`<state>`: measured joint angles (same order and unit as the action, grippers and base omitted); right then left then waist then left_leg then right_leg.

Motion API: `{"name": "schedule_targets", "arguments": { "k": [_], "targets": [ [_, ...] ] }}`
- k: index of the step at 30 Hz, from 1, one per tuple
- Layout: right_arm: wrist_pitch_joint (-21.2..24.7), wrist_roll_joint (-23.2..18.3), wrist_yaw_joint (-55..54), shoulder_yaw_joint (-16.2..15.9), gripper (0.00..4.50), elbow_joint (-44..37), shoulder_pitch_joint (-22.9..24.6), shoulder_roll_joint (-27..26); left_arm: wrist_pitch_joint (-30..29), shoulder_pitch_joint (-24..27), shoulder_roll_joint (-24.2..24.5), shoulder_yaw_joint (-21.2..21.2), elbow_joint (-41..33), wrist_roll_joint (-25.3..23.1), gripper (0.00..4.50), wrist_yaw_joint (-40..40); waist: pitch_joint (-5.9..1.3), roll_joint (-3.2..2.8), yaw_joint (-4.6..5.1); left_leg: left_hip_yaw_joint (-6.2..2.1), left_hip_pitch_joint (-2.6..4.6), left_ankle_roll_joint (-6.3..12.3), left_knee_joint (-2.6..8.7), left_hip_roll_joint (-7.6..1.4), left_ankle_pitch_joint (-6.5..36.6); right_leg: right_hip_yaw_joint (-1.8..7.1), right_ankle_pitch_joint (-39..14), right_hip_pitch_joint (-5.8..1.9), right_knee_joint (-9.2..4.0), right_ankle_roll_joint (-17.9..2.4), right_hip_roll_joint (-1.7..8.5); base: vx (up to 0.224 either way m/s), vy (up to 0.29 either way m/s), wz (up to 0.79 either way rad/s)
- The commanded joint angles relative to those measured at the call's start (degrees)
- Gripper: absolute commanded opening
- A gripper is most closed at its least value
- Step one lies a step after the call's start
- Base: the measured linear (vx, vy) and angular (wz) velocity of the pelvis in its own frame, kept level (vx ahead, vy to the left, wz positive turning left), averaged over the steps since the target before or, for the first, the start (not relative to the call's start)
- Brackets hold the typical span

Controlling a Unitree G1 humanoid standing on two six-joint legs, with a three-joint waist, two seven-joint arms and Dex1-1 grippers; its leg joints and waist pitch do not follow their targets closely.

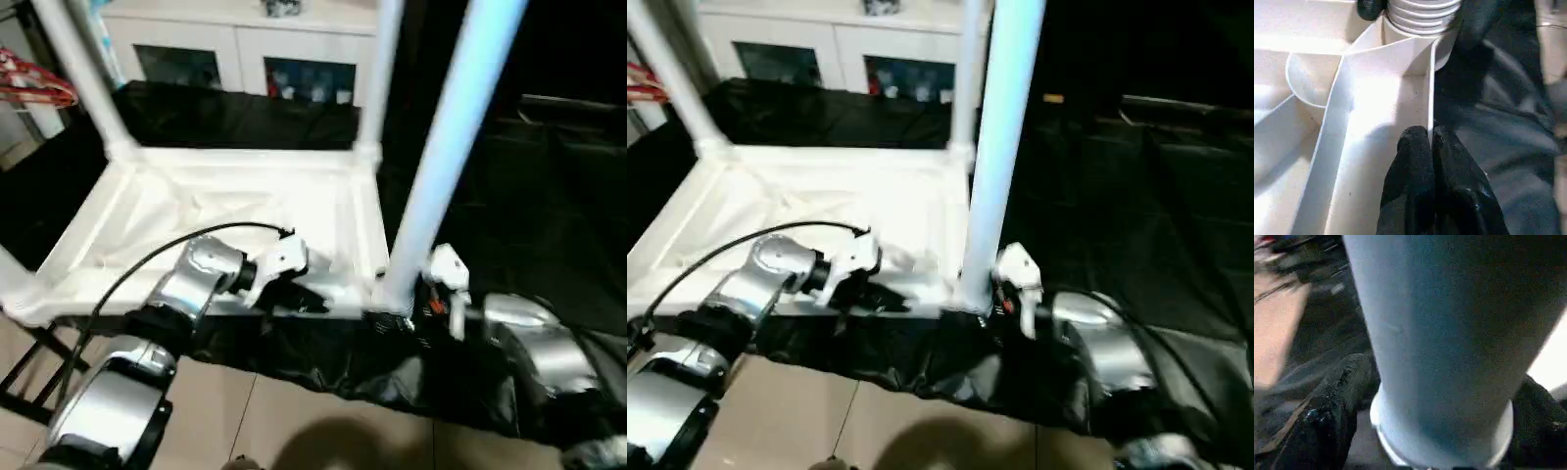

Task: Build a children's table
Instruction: Rotate leg to tighten

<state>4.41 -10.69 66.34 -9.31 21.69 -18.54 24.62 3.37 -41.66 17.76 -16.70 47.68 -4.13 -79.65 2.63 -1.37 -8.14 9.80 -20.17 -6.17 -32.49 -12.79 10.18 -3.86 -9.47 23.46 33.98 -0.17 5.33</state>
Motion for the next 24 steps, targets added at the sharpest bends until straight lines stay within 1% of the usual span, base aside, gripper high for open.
{"name": "schedule_targets", "arguments": {
  "k": [1,2,3,4,5,7,9,11,12,15,17,18,19,21,22,23,24],
  "targets": [
    [0.02,0.30,4.37,-3.43,3.84,-1.87,1.08,0.30,-0.03,-0.63,0.65,0.19,-1.56,0.78,0.00,-0.49,-3.61,0.59,-0.11,0.65,-0.16,4.20,3.38,-0.21,12.21,1.84,-11.79,-3.38,-3.56,-12.87,2.29,0.000,0.000,0.00],
    [0.60,0.08,5.15,-3.61,3.84,-2.07,1.14,0.68,-0.19,-0.69,1.07,0.20,-1.57,0.90,0.00,-1.26,-3.55,0.59,-0.14,0.66,-0.18,4.16,3.39,-0.21,12.18,1.84,-11.69,-3.37,-3.54,-12.94,2.29,0.000,0.000,0.00],
    [1.14,-0.21,5.71,-3.69,3.58,-2.31,1.21,0.97,-0.33,-0.71,1.35,0.16,-1.62,1.04,0.00,-1.78,-3.60,0.93,-0.15,0.68,-0.23,4.15,3.39,-0.17,11.97,1.80,-11.65,-3.45,-3.51,-12.92,2.30,0.000,0.000,0.00],
    [2.14,-0.88,6.39,-3.67,3.58,-2.97,1.34,1.25,-1.15,-0.77,1.97,-0.11,-1.80,1.22,0.00,-3.23,-3.62,0.76,-0.23,0.63,-0.23,4.16,3.39,-0.15,11.66,1.81,-11.68,-3.48,-3.42,-12.97,2.32,0.000,0.000,0.00],
    [2.14,-0.88,6.39,-3.67,3.58,-2.97,1.34,1.25,-1.15,-0.77,1.97,-0.11,-1.80,1.22,0.00,-3.23,-3.60,0.74,-0.23,0.62,-0.27,4.16,3.40,-0.17,11.58,1.82,-11.72,-3.45,-3.43,-12.93,2.33,0.000,0.000,0.00],
    [2.48,-1.11,6.52,-3.55,3.35,-3.44,1.37,1.14,-1.65,-0.71,2.32,-0.33,-2.11,1.38,0.00,-4.45,-3.56,0.62,-0.22,0.62,-0.22,3.90,3.44,-0.18,11.96,1.80,-12.05,-3.37,-3.48,-12.94,2.31,0.000,0.000,0.00],
    [2.79,-1.51,6.83,-3.71,3.17,-3.93,1.46,1.23,-1.84,-0.60,2.42,-0.43,-2.39,1.55,0.00,-5.17,-3.60,0.63,-0.19,0.62,-0.21,3.66,3.41,-0.16,11.96,1.80,-12.17,-3.38,-3.49,-12.91,2.34,0.000,0.000,0.00],
    [3.19,-1.85,7.08,-3.93,3.12,-4.46,1.65,1.23,-2.14,-0.45,2.38,-0.47,-2.70,1.75,0.00,-5.65,-3.62,0.63,-0.21,0.63,-0.22,3.52,3.40,-0.12,11.77,1.81,-12.10,-3.45,-3.49,-12.83,2.32,0.000,0.000,0.00],
    [3.29,-1.92,7.05,-4.00,2.95,-4.69,1.73,1.14,-2.24,-0.37,2.33,-0.46,-2.86,1.81,0.00,-5.83,-3.66,0.64,-0.21,0.59,-0.21,3.61,3.41,-0.19,11.37,1.81,-11.31,-3.47,-3.36,-12.98,2.31,0.000,0.000,0.00],
    [3.95,-2.16,7.12,-3.98,2.89,-5.29,2.11,0.96,-2.76,-0.07,1.93,-0.32,-3.46,2.16,0.00,-5.84,-3.68,0.53,-0.22,0.60,-0.25,3.62,3.34,-0.13,11.24,1.77,-10.87,-3.48,-3.34,-13.15,2.30,0.000,0.000,0.00],
    [4.05,-2.23,6.82,-3.85,2.84,-5.23,2.23,0.75,-2.88,0.02,1.73,-0.23,-3.55,2.32,0.00,-5.65,-3.66,0.56,-0.22,0.61,-0.25,3.54,3.34,-0.12,11.46,1.77,-11.05,-3.48,-3.38,-13.13,2.29,0.000,0.000,0.00],
    [4.14,-2.24,5.48,-3.29,2.83,-4.77,2.34,-0.03,-3.23,0.16,1.12,0.15,-3.62,2.58,0.00,-4.71,-3.66,0.59,-0.22,0.63,-0.24,3.51,3.34,-0.09,11.56,1.76,-11.40,-3.48,-3.42,-13.04,2.30,0.000,0.000,0.00],
    [4.20,-2.32,4.09,-2.70,2.82,-4.19,2.29,-0.83,-3.46,0.25,0.61,0.46,-3.64,2.71,0.00,-3.66,-3.64,0.41,-0.25,0.59,-0.26,3.40,3.36,-0.08,11.76,1.75,-11.90,-3.47,-3.47,-12.94,2.34,0.000,0.000,0.00],
    [3.69,-2.08,-0.19,-1.16,2.82,-2.49,1.87,-2.99,-5.06,-0.09,-0.98,1.73,-2.96,2.90,0.00,0.36,-3.61,0.56,-0.12,0.61,-0.24,2.91,3.43,-0.11,12.09,1.78,-12.32,-3.38,-3.51,-12.89,2.34,0.000,0.000,0.00],
    [4.06,-1.95,-2.73,-0.38,2.82,-1.64,1.54,-4.20,-5.59,-0.33,-1.90,2.29,-2.42,2.76,0.00,2.84,-3.58,0.55,-0.10,0.56,-0.12,2.53,3.45,-0.03,12.60,1.74,-13.61,-3.32,-3.64,-12.57,2.39,0.000,0.000,0.00],
    [4.02,-1.17,-6.24,0.37,2.82,-0.31,1.00,-5.55,-6.23,-0.57,-2.96,2.86,-1.80,2.57,0.00,5.58,-3.48,0.63,0.01,0.60,-0.21,2.41,3.48,0.07,12.82,1.74,-14.57,-3.32,-3.79,-12.31,2.38,0.000,0.000,0.00],
    [3.36,-0.51,-9.30,1.06,2.82,1.00,0.52,-6.82,-6.96,-0.74,-3.98,3.31,-1.29,2.44,0.00,7.94,-3.42,0.72,0.18,0.46,-0.28,1.89,3.62,0.18,13.14,1.65,-16.78,-3.42,-3.96,-11.43,2.46,0.000,0.000,0.00]
  ]
}}
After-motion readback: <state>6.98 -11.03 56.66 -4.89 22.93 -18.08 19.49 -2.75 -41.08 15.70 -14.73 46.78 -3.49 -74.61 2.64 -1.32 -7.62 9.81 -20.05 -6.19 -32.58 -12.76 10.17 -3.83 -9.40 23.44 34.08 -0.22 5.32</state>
